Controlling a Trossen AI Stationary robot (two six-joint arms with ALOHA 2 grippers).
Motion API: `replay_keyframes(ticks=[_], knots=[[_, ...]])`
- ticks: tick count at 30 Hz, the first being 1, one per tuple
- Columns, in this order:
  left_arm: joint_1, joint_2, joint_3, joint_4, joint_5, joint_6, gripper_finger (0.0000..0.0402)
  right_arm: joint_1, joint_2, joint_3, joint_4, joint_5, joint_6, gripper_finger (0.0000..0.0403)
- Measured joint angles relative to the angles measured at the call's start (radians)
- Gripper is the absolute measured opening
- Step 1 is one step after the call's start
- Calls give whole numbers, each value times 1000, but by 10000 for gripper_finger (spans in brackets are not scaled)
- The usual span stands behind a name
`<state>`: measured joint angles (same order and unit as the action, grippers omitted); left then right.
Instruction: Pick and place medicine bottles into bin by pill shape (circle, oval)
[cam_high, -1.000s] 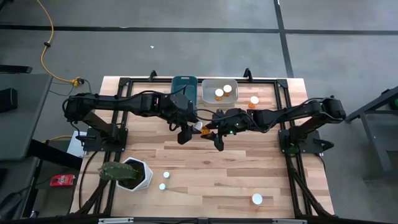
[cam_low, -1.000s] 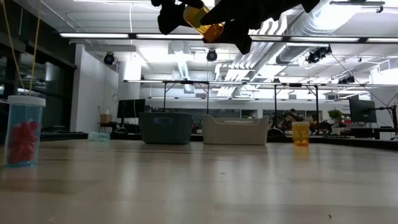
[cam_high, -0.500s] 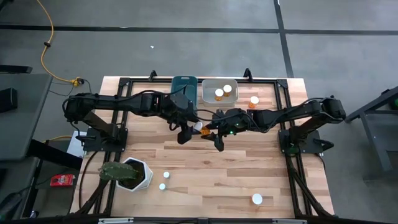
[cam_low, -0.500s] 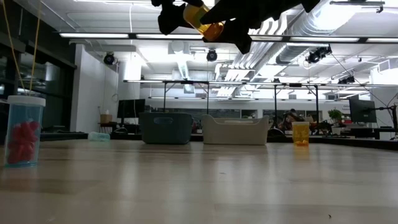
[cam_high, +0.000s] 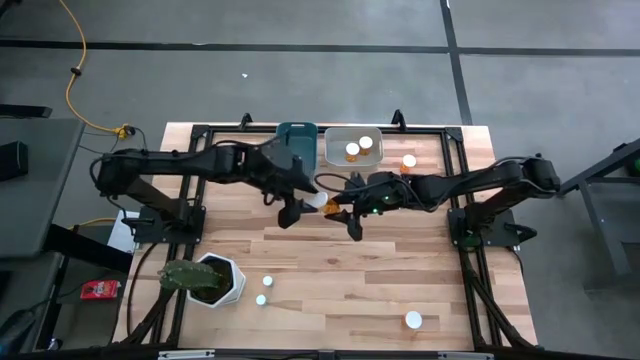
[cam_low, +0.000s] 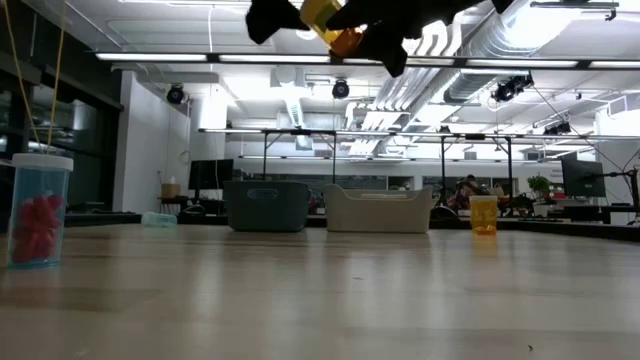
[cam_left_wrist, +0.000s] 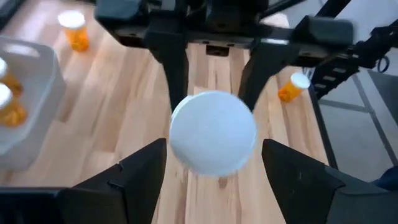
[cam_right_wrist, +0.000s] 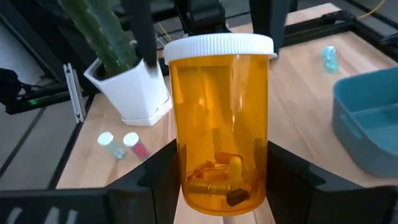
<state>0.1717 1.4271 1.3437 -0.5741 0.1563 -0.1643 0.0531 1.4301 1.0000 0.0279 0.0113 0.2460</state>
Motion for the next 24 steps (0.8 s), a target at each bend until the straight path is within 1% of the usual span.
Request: replay_keyframes(ticks=[3, 6, 7, 8, 11, 13, 15, 18, 21, 24], knots=[[17, -57, 0, -44, -10, 3, 255, -8, -32, 0, -5, 4, -12, 181], [32, -120, -2, -54, -15, -8, 255, -19, -71, 1, 4, 9, -19, 181], [36, -144, -11, -44, -20, -20, 255, -21, -84, 1, 6, 17, -19, 181], [38, -167, -26, -1, -28, -36, 255, -22, -94, 0, 15, 29, -19, 181], [23, -238, -131, 226, -50, -95, 255, -22, -108, 0, 101, 63, -20, 181], [-1, -269, -233, 441, -82, -134, 255, -22, -107, 0, 178, 62, -20, 181], [-25, -283, -343, 646, -124, -184, 255, -22, -101, 1, 257, 62, -20, 181], [-60, -270, -480, 934, -204, -264, 255, -22, -99, 1, 330, 61, -19, 181], [-83, -228, -551, 1156, -280, -294, 255, -22, -99, 1, 369, 61, -17, 181], [-92, -182, -556, 1275, -303, -282, 255, -22, -98, 1, 371, 61, -8, 181]])
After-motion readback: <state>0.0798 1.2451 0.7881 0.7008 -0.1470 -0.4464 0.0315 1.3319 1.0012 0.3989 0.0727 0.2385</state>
